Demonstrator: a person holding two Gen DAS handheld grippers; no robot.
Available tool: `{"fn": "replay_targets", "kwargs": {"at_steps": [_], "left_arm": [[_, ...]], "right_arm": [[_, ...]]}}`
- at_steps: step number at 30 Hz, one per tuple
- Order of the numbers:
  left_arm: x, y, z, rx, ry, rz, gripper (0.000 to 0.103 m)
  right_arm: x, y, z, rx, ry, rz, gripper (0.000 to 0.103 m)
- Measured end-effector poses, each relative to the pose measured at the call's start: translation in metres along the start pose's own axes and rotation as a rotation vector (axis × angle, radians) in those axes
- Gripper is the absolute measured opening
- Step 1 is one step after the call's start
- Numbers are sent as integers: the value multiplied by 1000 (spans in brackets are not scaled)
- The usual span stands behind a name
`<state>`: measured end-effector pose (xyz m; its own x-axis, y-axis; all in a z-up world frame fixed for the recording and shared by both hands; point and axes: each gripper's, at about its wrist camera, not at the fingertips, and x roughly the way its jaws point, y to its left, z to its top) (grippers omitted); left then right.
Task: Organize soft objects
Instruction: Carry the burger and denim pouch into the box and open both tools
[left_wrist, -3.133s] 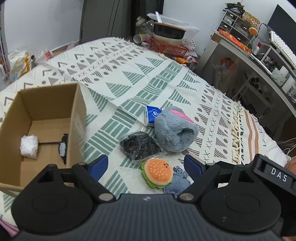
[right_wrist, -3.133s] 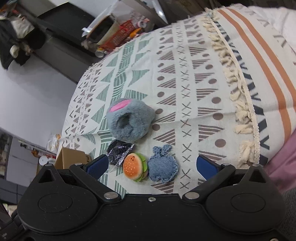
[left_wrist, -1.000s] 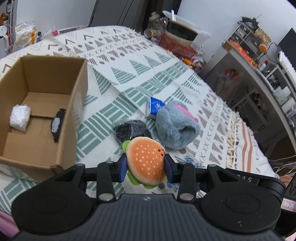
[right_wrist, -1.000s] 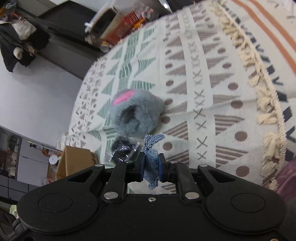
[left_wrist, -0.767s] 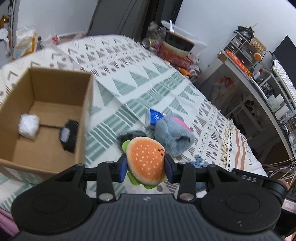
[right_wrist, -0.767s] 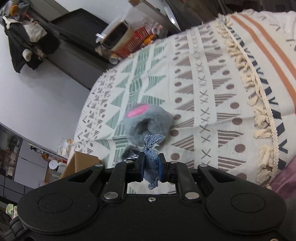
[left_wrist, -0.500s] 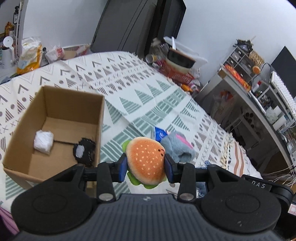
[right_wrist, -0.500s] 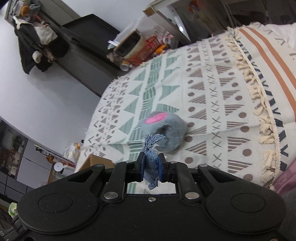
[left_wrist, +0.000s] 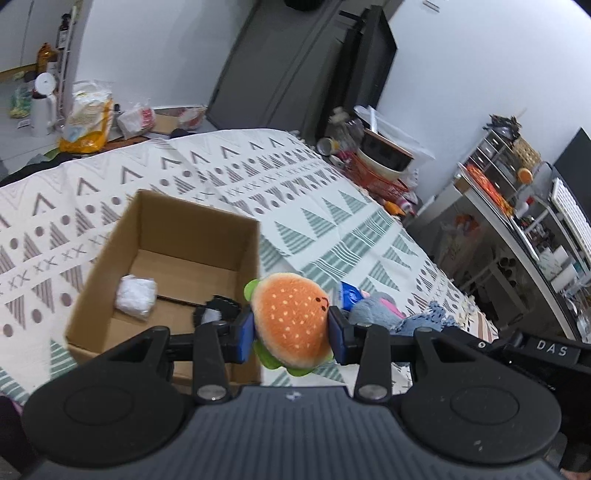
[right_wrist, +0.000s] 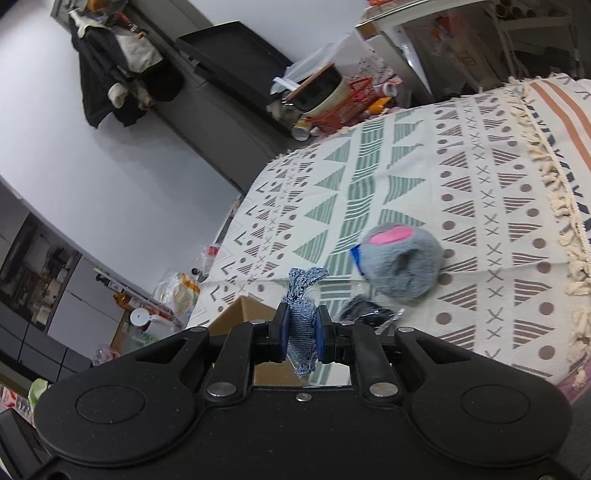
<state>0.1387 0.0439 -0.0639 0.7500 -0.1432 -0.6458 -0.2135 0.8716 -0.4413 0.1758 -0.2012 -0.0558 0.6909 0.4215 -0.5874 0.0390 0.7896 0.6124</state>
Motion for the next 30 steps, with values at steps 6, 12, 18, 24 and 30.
{"fn": "replay_targets", "kwargs": {"at_steps": [6,12,18,24,30], "left_arm": [[-1,13,5,-19,-11,12,40],[-1,27,7,-41,-22,43,40],[6,44,9,-84,-15,81,40],[14,62,11,-124,6,134,40],[21,76,13,-160,20,244,45]], "right_arm": [[8,20,-11,-40,22,13,14],[20,41,-24,-84,54,26,14],[36,61,-36,-128,87,48,14],[57,74,-45,-142,134,58,14],[79,80,-54,-104,212,93,15]]}}
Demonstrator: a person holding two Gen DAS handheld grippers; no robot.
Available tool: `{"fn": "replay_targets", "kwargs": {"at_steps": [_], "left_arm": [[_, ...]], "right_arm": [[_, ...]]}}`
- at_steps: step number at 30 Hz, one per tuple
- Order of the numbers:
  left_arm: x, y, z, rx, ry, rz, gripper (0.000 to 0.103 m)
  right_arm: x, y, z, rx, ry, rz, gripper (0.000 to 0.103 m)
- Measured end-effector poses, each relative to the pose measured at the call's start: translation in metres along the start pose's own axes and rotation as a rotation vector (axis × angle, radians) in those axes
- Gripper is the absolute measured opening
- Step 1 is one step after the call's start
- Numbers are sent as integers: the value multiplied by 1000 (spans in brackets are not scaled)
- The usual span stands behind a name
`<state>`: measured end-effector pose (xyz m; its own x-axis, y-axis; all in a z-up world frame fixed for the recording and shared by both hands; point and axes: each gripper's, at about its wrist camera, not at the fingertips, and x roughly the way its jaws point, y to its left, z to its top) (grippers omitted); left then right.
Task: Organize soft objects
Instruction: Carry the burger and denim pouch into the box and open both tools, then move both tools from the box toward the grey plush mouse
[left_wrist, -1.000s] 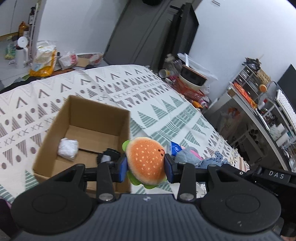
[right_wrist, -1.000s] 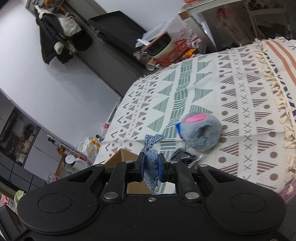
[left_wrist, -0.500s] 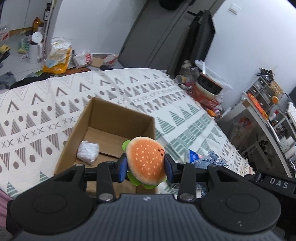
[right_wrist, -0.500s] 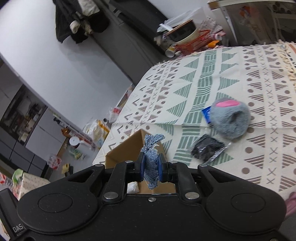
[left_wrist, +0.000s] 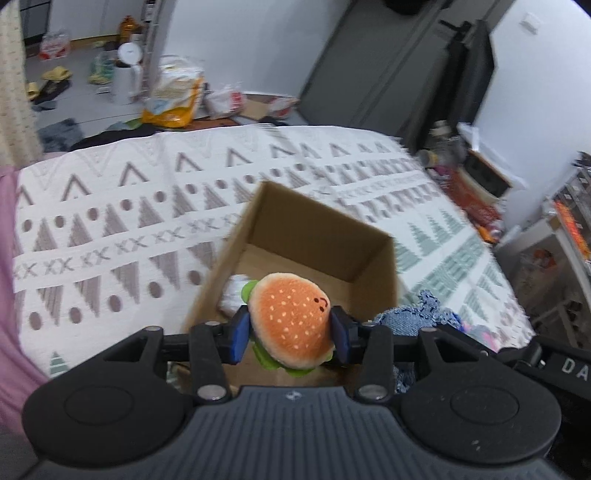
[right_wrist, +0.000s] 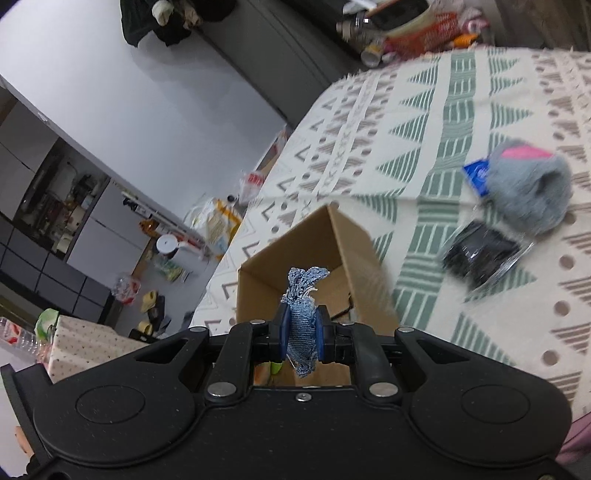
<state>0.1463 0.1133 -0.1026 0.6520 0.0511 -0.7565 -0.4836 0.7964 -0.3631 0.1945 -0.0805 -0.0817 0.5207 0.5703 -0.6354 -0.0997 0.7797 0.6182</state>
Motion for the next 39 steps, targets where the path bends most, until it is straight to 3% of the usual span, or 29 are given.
{"fn": "replay_targets", "kwargs": {"at_steps": [3,6,7,10,13,17,30,39], "left_arm": [[3,4,2,-22,8,11,59],[4,4,3,-44,7,21,79],[4,3,3,-45,-2,32,80],[5,1,2,-48,-14,51,80],[6,-3,1,-52,-9,40,81],[5,-10,-3,-29,-14,34,81],[-2,-40,-10,55,-34,41,82],[-8,-82,-18,182,-26,-24,86]], "right_arm": [[7,-1,-1,23,28,-10,22],[5,-6,0,35,37,-12,42],[3,-9,1,39,28,-16,51],[-9,-15,7,29,-2,-30,55],[-21,-26,14,35,-34,-49,71],[-38,-41,20,23,-65,-72,82],[-79,-87,41,-1,-119,-123,91],[-92,-122,52,15,-207,-141,97]]}}
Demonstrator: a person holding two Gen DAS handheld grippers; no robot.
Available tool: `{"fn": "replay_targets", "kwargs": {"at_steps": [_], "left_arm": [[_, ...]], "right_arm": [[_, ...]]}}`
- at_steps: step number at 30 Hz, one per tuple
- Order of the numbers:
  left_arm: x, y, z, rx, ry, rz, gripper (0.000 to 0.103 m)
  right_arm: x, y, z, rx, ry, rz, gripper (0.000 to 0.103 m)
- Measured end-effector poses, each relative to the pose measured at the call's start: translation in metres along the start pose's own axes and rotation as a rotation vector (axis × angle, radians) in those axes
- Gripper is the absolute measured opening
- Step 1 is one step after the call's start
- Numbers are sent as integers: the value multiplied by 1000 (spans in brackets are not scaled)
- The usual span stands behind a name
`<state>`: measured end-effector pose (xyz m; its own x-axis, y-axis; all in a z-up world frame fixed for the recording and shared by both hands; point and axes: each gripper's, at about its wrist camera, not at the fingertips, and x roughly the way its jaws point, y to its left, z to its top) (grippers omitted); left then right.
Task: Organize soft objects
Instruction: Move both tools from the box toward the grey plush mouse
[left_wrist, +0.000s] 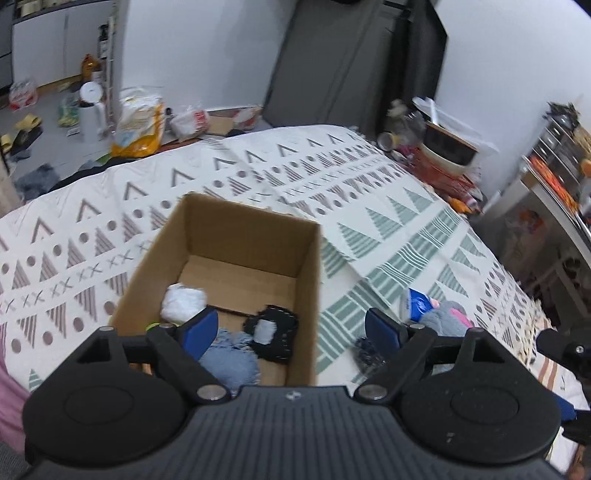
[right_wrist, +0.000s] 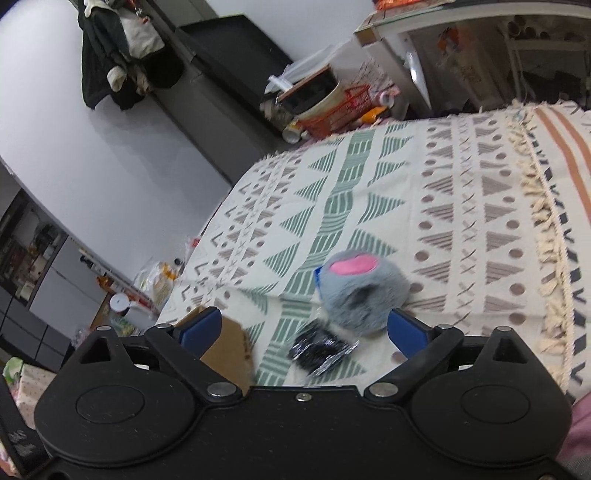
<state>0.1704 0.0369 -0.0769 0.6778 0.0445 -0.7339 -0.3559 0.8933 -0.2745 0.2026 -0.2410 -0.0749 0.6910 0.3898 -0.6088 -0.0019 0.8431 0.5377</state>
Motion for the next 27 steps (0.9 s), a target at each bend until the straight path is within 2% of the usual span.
{"fn": "replay_targets", "kwargs": {"at_steps": [3,6,13,18,24,27], "left_arm": [[2,-8,1,27,4,-3,86],[5,-20,0,63,13,-1,86],[10,-49,-9,132,29,2,86],[15,-68,-13,179,35,12,86],[19,-93,-11,254,15,-29,86],[24,-106,-9,294,21,-39,86]], "right_arm": [[1,-15,-3,25,-20,5,97],[6,-28,-4,61,-2,0,97],[10,-47,0,108,-1,46,97],[11,-55,2,104,-4,25,97],[12,-69,8,118,-17,29,94],[15,-81,11,156,-8,35,89]]}}
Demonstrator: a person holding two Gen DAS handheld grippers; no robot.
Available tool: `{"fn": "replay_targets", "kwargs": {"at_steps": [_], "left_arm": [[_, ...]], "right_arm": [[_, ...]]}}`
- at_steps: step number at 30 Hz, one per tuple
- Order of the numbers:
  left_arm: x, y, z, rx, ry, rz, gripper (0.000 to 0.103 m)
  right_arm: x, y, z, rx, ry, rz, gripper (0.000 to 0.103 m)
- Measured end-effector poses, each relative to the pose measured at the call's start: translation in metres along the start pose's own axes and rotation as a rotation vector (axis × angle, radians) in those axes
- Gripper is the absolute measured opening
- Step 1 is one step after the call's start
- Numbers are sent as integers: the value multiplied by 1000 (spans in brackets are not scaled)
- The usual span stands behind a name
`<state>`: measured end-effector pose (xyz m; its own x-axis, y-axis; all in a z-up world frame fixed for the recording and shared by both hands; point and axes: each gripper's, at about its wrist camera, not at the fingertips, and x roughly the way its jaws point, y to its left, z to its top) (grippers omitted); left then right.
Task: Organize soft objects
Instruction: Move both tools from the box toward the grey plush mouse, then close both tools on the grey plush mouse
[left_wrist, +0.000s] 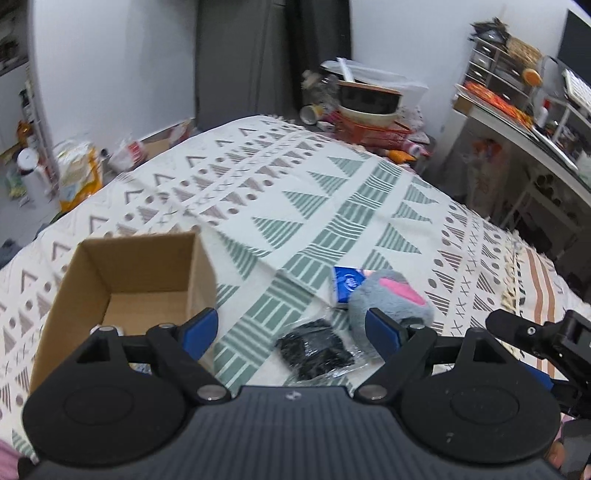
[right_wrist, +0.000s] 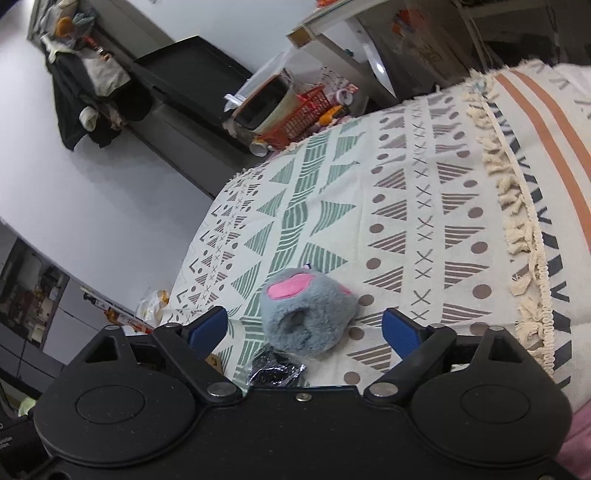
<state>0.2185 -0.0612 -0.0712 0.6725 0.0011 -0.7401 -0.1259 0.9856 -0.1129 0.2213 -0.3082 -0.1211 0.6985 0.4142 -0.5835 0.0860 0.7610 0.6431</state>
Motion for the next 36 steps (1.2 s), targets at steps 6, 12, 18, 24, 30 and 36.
{"fn": "replay_targets", "kwargs": {"at_steps": [6,12,18,24,30,36], "left_arm": [[15,-19,1,33,24,-41,86],[33,-34,7,75,49,-69,85],[50,-42,8,130,77,-84,83],[71,-44,-3,158,105,-132,81],[90,-42,-9,151,134,-195,74],[107,-37,-11,129,136,-245,59]], "right_arm": [[6,-19,8,67,12,21,83],[16,-29,11,98,34,26,83],[33,-36,10,118,85,24,72],[53,-39,8,125,135,7,62],[72,-41,6,140,186,8,59],[84,-43,6,162,201,40,59]]}}
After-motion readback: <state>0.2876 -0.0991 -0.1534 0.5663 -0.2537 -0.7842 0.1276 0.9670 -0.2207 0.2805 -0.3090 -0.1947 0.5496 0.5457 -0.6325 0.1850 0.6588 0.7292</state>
